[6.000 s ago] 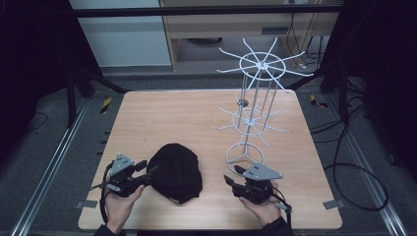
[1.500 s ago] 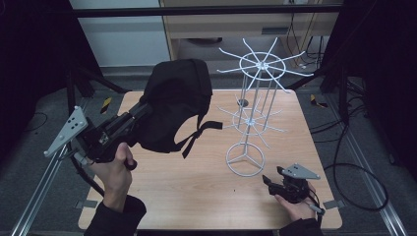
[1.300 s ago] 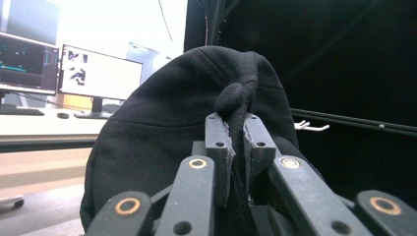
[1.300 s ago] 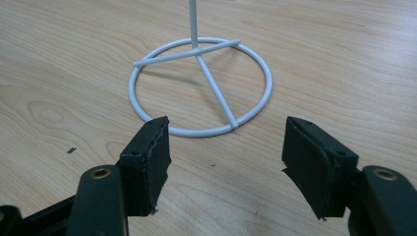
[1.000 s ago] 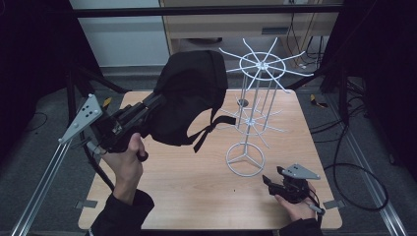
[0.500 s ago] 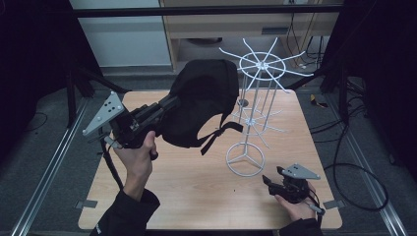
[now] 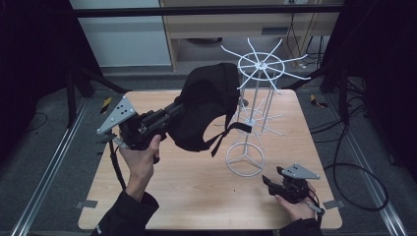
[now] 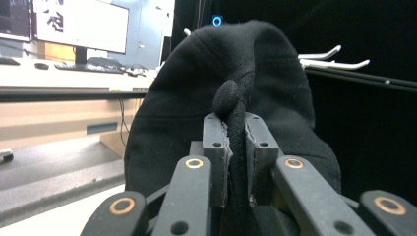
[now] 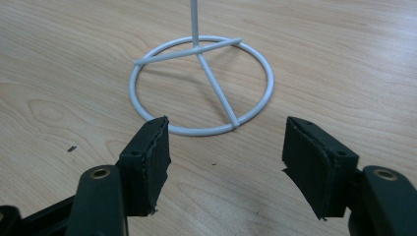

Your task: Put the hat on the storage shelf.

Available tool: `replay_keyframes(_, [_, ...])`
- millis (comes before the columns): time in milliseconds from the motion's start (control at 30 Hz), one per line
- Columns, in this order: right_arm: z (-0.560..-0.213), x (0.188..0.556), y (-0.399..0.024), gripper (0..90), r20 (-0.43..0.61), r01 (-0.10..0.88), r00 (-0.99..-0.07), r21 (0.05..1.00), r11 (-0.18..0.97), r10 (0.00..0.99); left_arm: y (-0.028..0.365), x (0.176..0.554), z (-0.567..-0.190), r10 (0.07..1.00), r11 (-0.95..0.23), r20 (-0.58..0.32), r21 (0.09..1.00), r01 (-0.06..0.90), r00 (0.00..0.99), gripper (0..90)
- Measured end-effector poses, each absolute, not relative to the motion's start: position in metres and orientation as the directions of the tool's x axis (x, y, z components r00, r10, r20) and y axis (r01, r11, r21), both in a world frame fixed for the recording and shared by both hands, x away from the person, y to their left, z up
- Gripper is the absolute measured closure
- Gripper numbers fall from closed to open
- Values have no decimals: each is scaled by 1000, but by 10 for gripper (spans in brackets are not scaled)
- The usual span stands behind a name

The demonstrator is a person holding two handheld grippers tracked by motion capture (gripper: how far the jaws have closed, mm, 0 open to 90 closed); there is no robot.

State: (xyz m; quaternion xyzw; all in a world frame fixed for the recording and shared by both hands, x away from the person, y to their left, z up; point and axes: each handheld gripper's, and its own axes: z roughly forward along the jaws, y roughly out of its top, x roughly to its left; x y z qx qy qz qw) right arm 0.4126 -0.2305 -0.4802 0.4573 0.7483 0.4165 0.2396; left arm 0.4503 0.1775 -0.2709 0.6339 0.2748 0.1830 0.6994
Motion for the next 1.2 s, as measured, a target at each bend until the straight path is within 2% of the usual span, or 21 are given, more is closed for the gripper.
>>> replay_keyframes(600, [-480, 412, -231, 345, 21, 483, -467, 843, 236, 884, 154, 459, -291, 627, 18, -112, 991, 130, 771, 770])
replay_keyframes(833, [-480, 412, -231, 345, 19, 480, -466, 845, 235, 885, 159, 456, -296, 639, -1, -99, 992, 130, 763, 626])
replay_keyframes(1200, [-480, 412, -231, 338, 18, 481, -461, 846, 232, 887, 188, 440, -311, 672, -31, -82, 990, 139, 736, 475])
